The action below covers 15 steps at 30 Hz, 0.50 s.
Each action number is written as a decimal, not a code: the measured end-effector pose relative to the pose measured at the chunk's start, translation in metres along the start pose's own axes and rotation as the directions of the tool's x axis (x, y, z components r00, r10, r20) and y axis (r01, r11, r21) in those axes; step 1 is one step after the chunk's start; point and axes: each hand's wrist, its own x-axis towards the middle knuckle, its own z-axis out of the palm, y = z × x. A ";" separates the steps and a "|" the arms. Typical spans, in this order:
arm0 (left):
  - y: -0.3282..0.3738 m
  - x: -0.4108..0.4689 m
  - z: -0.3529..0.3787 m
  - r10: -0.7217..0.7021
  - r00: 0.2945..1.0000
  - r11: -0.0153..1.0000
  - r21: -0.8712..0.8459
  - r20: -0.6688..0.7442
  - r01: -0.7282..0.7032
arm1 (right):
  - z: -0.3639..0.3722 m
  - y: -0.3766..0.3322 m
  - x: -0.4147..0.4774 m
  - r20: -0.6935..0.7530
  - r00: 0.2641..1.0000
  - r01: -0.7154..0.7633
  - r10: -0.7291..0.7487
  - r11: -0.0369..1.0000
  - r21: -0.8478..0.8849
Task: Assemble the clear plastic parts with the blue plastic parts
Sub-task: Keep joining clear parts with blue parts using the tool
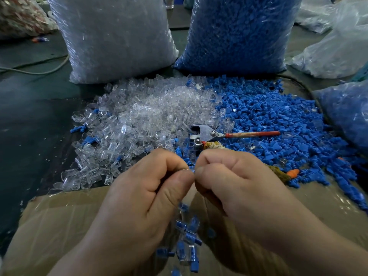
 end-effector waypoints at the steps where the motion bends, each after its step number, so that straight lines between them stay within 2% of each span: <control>1: -0.001 -0.001 0.000 -0.052 0.998 0.996 -0.077 0.020 0.053 | 0.000 0.001 0.000 -0.027 0.994 0.104 -0.109 0.983 -0.149; 3: -0.006 -0.002 0.003 -0.154 0.986 0.957 -0.238 0.067 0.166 | 0.000 0.003 0.001 -0.033 0.950 0.261 -0.311 0.848 -0.460; 5: -0.009 -0.003 0.002 -0.237 0.965 0.883 -0.390 0.113 0.262 | 0.000 0.004 0.001 0.012 0.891 0.367 -0.455 0.703 -0.610; 6: -0.008 -0.003 0.002 -0.224 0.967 0.880 -0.400 0.124 0.255 | -0.001 0.004 0.000 0.018 0.877 0.383 -0.481 0.676 -0.630; 7: -0.007 -0.002 0.001 -0.167 0.980 0.921 -0.338 0.105 0.193 | 0.000 0.003 -0.001 0.002 0.893 0.361 -0.450 0.714 -0.599; 8: -0.006 -0.001 -0.001 -0.076 0.994 0.969 -0.231 0.076 0.092 | 0.001 0.002 -0.002 -0.023 0.937 0.296 -0.350 0.824 -0.483; 9: -0.004 0.002 -0.003 0.030 0.998 0.994 -0.111 0.056 -0.024 | 0.002 -0.001 -0.004 -0.023 0.986 0.154 -0.164 0.960 -0.236; 10: -0.003 0.004 -0.005 0.104 0.993 0.994 -0.021 0.054 -0.103 | 0.004 -0.003 -0.004 0.055 0.998 -0.030 0.026 0.996 0.082; 11: -0.002 0.005 -0.006 0.161 0.986 0.985 0.054 0.054 -0.164 | 0.002 -0.007 -0.004 0.153 0.969 -0.233 0.195 0.925 0.300; 12: -0.002 0.005 -0.007 0.196 0.980 0.975 0.101 0.046 -0.200 | 0.000 -0.009 -0.005 0.207 0.942 -0.325 0.264 0.874 0.361; 13: -0.001 0.005 -0.008 0.191 0.981 0.974 0.116 0.035 -0.194 | 0.000 -0.010 -0.004 0.229 0.928 -0.358 0.293 0.870 0.338; 14: -0.001 0.004 -0.009 0.161 0.987 0.979 0.123 0.018 -0.162 | -0.001 -0.008 -0.004 0.175 0.950 -0.295 0.259 0.929 0.225; 15: -0.001 0.003 -0.011 0.112 0.994 0.985 0.130 -0.002 -0.110 | -0.004 -0.006 -0.003 0.076 0.985 -0.158 0.158 0.987 -0.005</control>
